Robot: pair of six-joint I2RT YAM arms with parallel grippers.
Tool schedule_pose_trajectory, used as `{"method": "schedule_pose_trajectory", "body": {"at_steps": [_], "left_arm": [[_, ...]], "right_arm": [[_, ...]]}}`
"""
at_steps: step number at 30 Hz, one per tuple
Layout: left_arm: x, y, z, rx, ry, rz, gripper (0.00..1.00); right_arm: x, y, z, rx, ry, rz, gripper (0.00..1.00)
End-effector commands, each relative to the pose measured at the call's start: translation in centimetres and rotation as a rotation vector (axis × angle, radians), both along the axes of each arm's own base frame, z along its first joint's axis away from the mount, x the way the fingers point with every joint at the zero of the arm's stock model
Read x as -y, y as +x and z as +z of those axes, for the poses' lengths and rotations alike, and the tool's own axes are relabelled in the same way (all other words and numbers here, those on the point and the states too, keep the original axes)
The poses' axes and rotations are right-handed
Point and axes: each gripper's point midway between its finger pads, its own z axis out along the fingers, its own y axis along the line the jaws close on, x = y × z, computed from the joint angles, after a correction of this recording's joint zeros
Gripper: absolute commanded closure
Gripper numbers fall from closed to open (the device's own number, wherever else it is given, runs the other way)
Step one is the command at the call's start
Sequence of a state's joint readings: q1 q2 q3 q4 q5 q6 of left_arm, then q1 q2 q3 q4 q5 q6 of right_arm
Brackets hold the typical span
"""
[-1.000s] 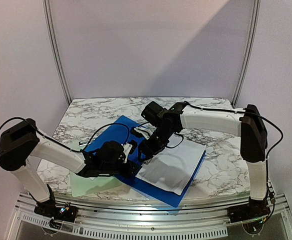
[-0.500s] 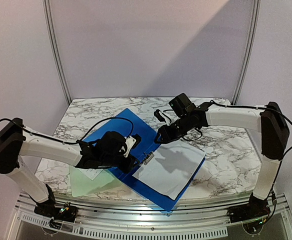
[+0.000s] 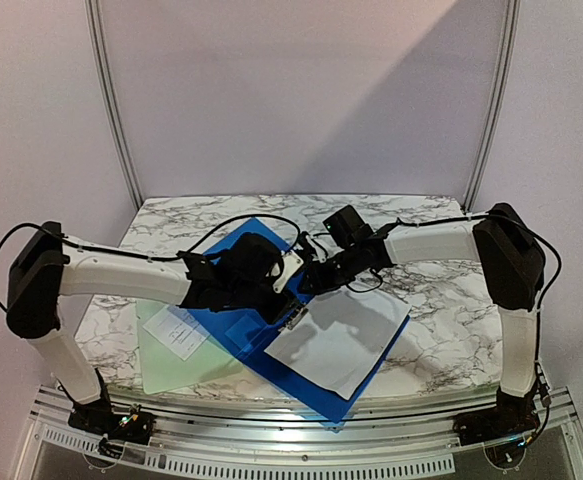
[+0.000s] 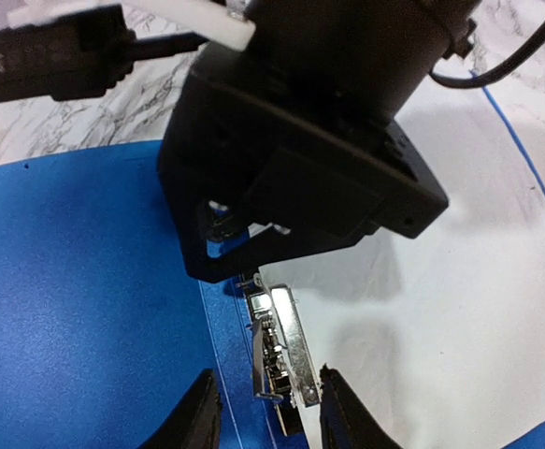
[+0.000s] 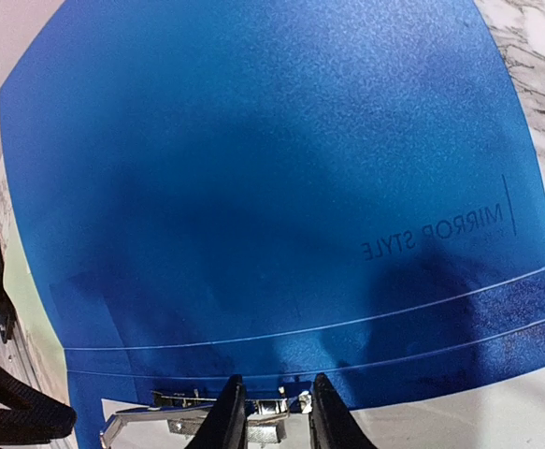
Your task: Put the files into the folder
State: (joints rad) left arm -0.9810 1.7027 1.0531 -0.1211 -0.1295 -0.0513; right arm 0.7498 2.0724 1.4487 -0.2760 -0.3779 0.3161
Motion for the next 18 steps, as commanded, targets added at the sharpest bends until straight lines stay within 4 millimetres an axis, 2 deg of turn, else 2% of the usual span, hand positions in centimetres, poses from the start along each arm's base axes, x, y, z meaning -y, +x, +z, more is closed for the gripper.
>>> {"method": "schedule_pose_trajectory", "body": {"at_steps": [1,9,18], "left_arm": [[-0.5,0.0,-1.7,-0.028,0.115,-0.022,0.64],[-0.5,0.1,-2.3,-0.041,0.137,-0.026,0.68],[0.1,0.5,-2.2,-0.025,0.141,-0.042,0.76]], "right_arm": [[-0.6,1.0,-0.4,0.004,0.036,0.009,0.77],[-0.1,1.3,-2.2,-0.015,0.018,0.005,0.79],[0.0,1.4,-3.1,-0.026,0.007,0.008,0.81]]}}
